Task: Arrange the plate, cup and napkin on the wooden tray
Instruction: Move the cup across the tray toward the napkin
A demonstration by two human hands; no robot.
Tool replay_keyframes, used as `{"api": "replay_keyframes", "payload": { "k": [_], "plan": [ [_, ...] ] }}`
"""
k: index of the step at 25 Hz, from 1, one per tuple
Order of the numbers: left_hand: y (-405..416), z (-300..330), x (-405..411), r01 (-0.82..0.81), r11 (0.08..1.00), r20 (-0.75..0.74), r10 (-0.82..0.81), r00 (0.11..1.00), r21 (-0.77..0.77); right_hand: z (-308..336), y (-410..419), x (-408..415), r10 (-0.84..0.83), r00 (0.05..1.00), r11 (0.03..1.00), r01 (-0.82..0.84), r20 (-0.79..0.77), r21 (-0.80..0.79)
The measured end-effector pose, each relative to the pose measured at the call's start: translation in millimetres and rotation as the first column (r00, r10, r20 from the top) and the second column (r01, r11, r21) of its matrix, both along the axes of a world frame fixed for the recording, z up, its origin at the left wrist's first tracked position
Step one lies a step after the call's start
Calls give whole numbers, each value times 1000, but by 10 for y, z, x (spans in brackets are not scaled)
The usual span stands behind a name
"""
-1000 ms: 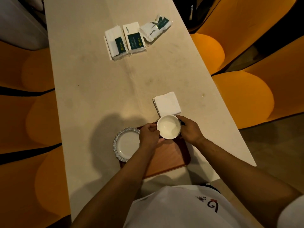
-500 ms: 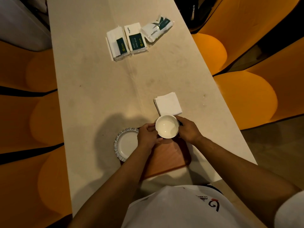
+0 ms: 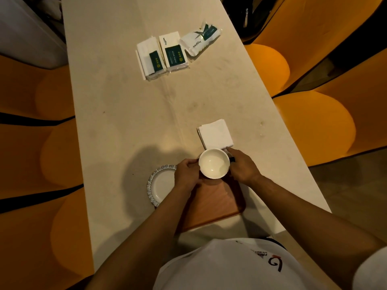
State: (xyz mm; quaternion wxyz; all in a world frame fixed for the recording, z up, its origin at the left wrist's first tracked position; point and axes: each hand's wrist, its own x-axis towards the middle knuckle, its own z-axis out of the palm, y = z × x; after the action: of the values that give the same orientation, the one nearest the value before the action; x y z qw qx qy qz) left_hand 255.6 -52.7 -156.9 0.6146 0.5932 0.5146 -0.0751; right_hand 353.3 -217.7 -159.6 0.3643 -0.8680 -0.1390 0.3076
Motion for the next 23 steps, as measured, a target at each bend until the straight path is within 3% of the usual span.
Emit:
{"api": "replay_keyframes", "payload": {
  "k": [3,6,13,23],
  "plan": [
    [139,22,128,58,990,-58,-50,997,130,-87,-106,150,-133,989,982,141,67,-128],
    [291,5,352,100,973,-103,-80,991,207,-189,-137,366,-270,963,946,266,2,-187],
    [331,-65,962,81,997,-92,-82,992,-11,-231,109,853,-397,900,917,382,-179,-116],
    [316,-170,1156,107,993,-163,-114,980,-50,-278,413,1047,-390,829,917,391,-401,-82]
  ]
}}
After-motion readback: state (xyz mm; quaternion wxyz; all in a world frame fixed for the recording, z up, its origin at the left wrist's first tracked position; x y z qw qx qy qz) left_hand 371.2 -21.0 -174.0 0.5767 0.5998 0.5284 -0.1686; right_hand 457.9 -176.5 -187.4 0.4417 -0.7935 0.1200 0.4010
